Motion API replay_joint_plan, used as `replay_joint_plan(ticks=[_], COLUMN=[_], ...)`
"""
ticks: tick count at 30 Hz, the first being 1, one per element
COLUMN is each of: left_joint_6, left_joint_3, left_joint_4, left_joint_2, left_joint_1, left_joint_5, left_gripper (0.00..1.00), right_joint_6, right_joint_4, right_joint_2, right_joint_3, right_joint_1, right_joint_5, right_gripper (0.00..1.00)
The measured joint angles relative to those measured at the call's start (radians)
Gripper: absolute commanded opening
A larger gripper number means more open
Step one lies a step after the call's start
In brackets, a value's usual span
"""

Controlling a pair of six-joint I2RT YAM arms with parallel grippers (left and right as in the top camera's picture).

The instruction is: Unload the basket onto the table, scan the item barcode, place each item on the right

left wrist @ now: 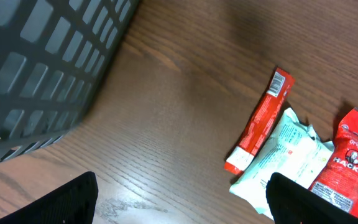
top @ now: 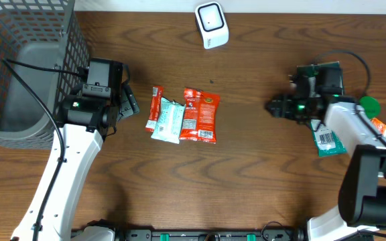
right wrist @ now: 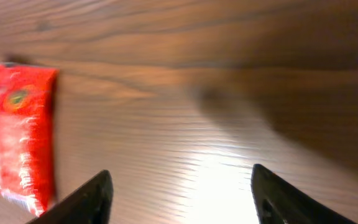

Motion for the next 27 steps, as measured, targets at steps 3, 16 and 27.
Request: replay_joint_plan(ticks=[3, 16, 27], left_joint_6=[0.0, 0.0, 0.0], left_joint_3=[0.0, 0.0, 0.0], left_joint_4=[0.0, 0.0, 0.0], left_joint_2=[0.0, 0.0, 0.0], left_joint_1=[0.0, 0.0, 0.0], left_joint_5=[0.0, 0.0, 0.0], left_gripper=[0.87, 0.87, 0.87], right_joint_6=[0.01, 0.242, 0.297], right_joint_4=[0.038, 0.188, 0.2], right_joint_2=[0.0, 0.001, 0.005], right_joint_3=[-0.001, -0.001, -0.001], right_joint_1=[0.084, 0.466, 0.52], right_joint_5=[-0.019, 0.117, 0.266], right_gripper=[0.79, 0.87, 0.94])
